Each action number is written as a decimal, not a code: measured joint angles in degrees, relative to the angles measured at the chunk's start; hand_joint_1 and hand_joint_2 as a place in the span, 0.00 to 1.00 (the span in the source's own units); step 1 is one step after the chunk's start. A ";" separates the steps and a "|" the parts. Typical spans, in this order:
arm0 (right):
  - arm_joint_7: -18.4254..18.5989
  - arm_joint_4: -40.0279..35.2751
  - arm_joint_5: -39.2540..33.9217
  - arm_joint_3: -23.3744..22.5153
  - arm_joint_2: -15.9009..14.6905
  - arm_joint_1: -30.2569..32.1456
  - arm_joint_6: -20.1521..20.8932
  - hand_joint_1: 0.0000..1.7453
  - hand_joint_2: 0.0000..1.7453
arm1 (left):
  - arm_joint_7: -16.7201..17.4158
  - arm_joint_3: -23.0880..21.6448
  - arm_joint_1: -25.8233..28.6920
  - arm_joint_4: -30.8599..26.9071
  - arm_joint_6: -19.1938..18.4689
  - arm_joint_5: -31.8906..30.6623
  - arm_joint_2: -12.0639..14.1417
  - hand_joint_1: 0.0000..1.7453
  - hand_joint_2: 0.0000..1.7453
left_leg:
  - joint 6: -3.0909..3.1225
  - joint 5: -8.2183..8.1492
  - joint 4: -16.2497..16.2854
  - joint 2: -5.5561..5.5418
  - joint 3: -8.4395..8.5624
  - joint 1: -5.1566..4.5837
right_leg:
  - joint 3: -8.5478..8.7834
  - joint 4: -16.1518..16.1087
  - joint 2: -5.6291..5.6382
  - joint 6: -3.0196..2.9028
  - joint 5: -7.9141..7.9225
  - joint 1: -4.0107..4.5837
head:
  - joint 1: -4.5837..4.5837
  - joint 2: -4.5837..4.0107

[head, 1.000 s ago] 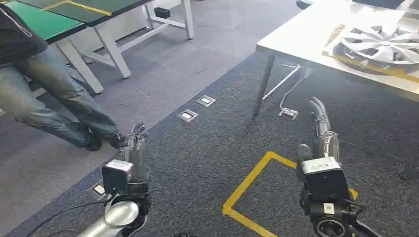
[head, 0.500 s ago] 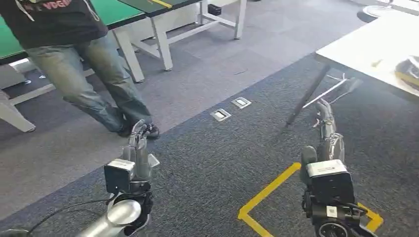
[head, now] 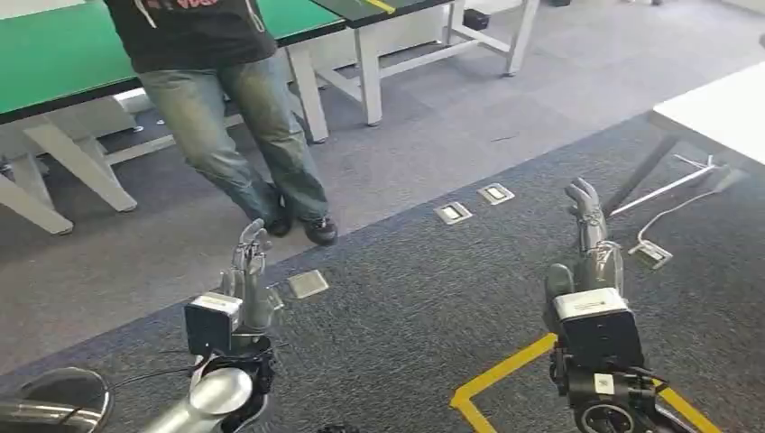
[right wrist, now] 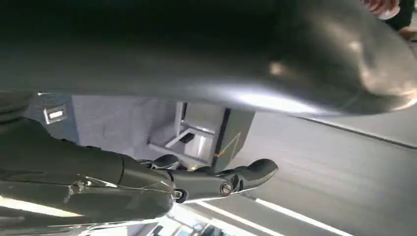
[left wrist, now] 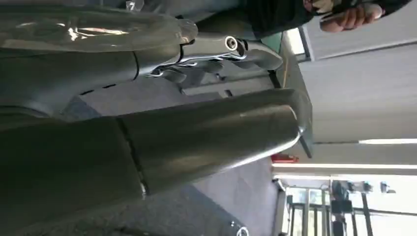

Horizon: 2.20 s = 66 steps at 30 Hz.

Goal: Take the parts from the cabinet and place them on the table.

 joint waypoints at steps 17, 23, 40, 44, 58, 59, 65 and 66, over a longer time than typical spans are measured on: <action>-1.97 0.52 -0.98 -0.42 0.00 -0.24 0.15 0.00 0.00 | -1.05 0.02 -0.72 0.28 -1.05 0.55 -0.50 0.00 0.00 | 3.74 7.18 -19.60 -2.77 11.23 -0.54 | -7.81 16.63 1.21 2.33 -6.63 0.17 | 1.66 -0.02; -2.75 0.94 -1.01 -0.48 0.00 -0.40 0.39 0.00 0.00 | -1.03 0.02 -0.53 0.28 -0.94 0.52 -0.52 0.00 0.00 | 2.31 7.48 -19.12 -6.51 10.40 -0.33 | -0.87 1.23 4.79 1.41 -0.71 0.24 | 2.05 -0.02; -1.29 0.66 -1.33 -1.81 0.00 0.33 -0.17 0.00 0.00 | -2.16 0.02 -1.51 1.00 -1.88 1.18 -1.27 0.00 0.00 | 2.83 6.75 -19.07 2.05 10.65 -0.87 | 0.81 0.28 -4.83 2.21 -1.68 0.79 | -0.54 0.00; -0.98 0.37 -0.63 -1.86 -0.11 0.57 -0.15 0.00 0.00 | -2.71 0.00 -1.79 1.29 -2.19 1.62 -1.75 0.00 0.00 | 3.70 6.76 -19.33 -0.20 11.01 -0.69 | -6.44 15.67 0.91 2.44 -9.35 0.49 | 1.05 -0.02; -1.60 0.74 -0.72 -1.40 0.09 -0.86 0.20 0.00 0.00 | -1.88 0.04 -1.01 1.62 -1.14 1.07 -1.42 0.00 0.00 | 1.22 2.65 -11.21 -1.51 6.74 -0.84 | -0.78 0.77 1.82 -0.04 -0.41 0.25 | 0.37 0.00; -1.70 0.85 -0.70 -1.31 0.11 -0.76 0.20 0.00 0.00 | -1.81 0.04 -0.93 1.62 -1.11 1.05 -1.42 0.00 0.00 | 1.00 0.58 -6.28 -0.70 4.29 -0.68 | -0.81 0.77 1.08 -0.06 -0.42 0.40 | 0.20 0.00; -1.86 1.27 -0.76 -1.29 0.15 -0.65 0.02 0.00 0.00 | -1.62 0.04 -0.56 1.73 -1.11 0.92 -1.33 0.00 0.00 | 1.29 6.50 -15.89 2.46 9.49 -0.56 | -0.59 0.78 -2.79 0.20 -0.75 0.56 | -1.01 -0.02; -1.86 1.27 -0.76 -1.29 0.15 -0.62 0.02 0.00 0.00 | -1.62 0.04 -0.70 1.73 -1.11 0.87 -1.33 0.00 0.00 | 1.58 6.08 -18.93 4.73 10.86 -1.07 | -0.57 0.79 -3.24 0.49 -0.94 0.92 | -1.22 0.00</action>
